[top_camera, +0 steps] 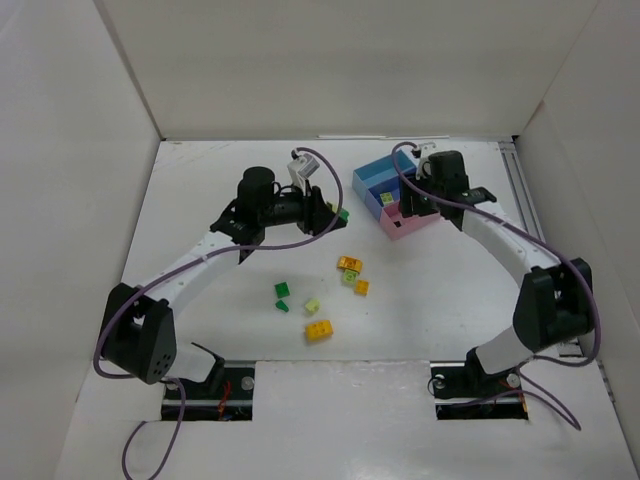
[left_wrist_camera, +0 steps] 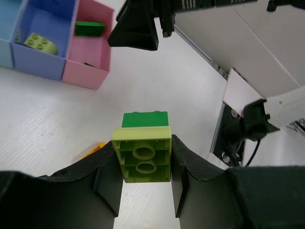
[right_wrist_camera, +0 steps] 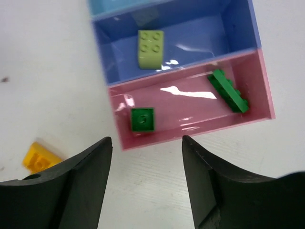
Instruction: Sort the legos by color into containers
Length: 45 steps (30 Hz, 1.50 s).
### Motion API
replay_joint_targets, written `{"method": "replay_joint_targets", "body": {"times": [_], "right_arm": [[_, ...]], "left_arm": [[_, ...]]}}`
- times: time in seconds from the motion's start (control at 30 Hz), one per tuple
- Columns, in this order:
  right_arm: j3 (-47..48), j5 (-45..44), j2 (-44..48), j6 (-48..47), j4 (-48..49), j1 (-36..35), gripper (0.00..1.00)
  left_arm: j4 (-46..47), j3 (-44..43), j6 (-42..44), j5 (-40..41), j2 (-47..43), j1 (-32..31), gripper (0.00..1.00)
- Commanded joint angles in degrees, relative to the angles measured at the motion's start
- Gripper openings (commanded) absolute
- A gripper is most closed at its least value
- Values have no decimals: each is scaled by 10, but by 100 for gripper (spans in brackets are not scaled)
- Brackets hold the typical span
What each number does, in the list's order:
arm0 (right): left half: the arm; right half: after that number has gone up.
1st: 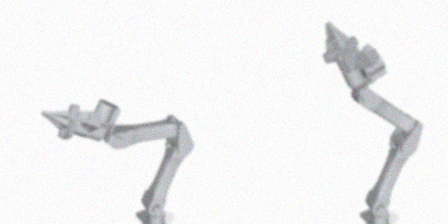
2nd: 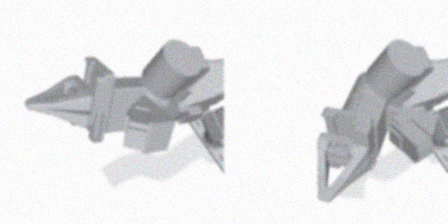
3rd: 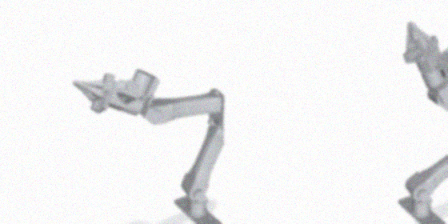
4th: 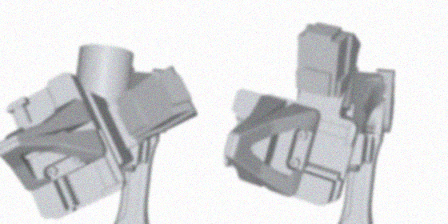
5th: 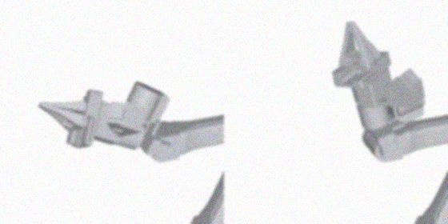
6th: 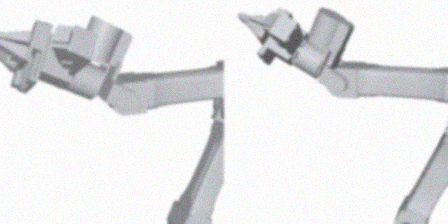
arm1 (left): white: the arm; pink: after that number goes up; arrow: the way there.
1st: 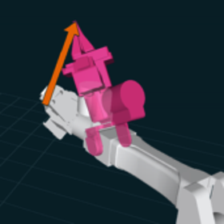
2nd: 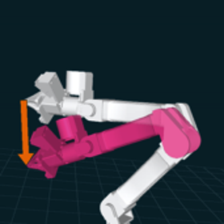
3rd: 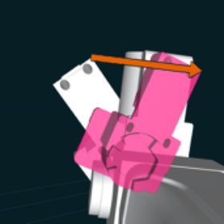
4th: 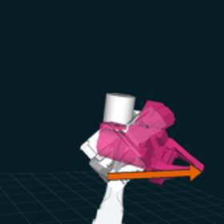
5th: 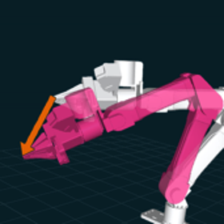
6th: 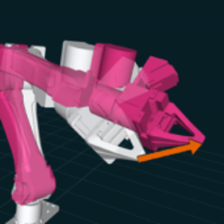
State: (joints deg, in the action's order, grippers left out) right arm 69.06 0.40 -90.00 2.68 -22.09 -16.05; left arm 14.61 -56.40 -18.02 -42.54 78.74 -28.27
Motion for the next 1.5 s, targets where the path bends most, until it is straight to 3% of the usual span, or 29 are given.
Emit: {"method": "replay_joint_targets", "body": {"times": [0.0,0.13,0.3,0.6,0.93,1.1,1.47], "right_arm": [[-12,118,96,-69,58,7,66],[-74,378,182,-128,145,23,73],[-98,576,227,-173,185,11,76],[-88,625,238,-163,210,-49,78],[-73,610,232,-131,210,-82,81],[-67,610,216,-109,210,-100,71],[-67,637,198,-73,210,-111,62]], "left_arm": [[57,-9,57,-122,-3,1,16],[65,-4,79,-184,-8,1,10],[80,2,84,-225,-20,1,10],[96,13,97,-252,-43,-28,10],[103,13,97,-239,-54,-45,10],[103,8,97,-208,-54,-56,10],[103,2,102,-166,-60,-72,6]]}}
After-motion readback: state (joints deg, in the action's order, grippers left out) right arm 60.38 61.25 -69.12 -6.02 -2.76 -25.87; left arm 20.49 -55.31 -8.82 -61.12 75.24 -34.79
